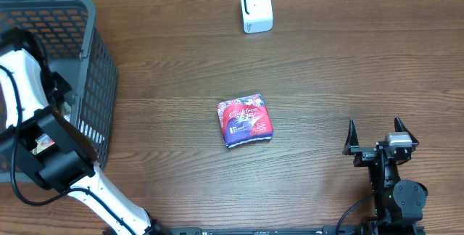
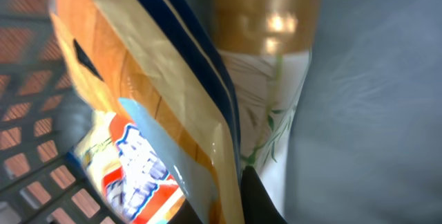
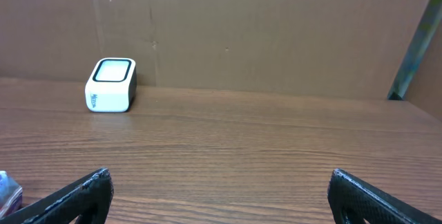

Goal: Scan the item barcode
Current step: 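Reach the left gripper back into the basket and grasp the yellow snack bag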

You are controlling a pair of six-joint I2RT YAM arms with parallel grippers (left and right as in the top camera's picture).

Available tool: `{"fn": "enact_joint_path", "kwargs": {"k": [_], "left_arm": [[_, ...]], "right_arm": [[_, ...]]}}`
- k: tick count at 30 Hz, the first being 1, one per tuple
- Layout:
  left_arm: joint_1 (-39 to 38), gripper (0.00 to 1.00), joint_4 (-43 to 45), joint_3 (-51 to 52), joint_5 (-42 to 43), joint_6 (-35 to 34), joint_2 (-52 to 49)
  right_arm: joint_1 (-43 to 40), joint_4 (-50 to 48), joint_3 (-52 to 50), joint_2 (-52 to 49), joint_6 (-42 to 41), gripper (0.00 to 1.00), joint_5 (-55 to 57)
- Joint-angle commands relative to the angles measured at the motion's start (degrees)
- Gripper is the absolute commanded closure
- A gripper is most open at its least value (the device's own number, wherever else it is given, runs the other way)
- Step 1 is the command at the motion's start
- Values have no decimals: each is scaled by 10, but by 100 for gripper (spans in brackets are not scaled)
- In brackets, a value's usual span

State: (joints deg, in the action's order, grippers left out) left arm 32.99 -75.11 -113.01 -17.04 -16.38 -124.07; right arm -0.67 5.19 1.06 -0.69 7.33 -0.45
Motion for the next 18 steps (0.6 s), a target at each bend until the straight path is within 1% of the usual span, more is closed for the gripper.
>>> {"fn": "enact_joint_path", "kwargs": {"k": [1, 6, 8, 13, 14, 18], "left_arm": [[0, 96, -12, -57, 67, -22, 68], [-1, 96, -19, -59, 97, -26, 132], [-1, 96, -31, -59, 102, -41, 147], [-2, 96, -49, -59, 185, -28, 194], [-2, 96, -48, -59, 214, -21, 217], [-9, 96, -45, -59, 245, -17, 277]], "right_arm": [[3, -4, -6, 5, 0, 0, 4], [3, -4, -6, 5, 0, 0, 4], [3, -4, -6, 5, 0, 0, 4], [3, -4, -6, 5, 0, 0, 4], [3, -4, -6, 5, 0, 0, 4], [3, -4, -6, 5, 0, 0, 4]]}}
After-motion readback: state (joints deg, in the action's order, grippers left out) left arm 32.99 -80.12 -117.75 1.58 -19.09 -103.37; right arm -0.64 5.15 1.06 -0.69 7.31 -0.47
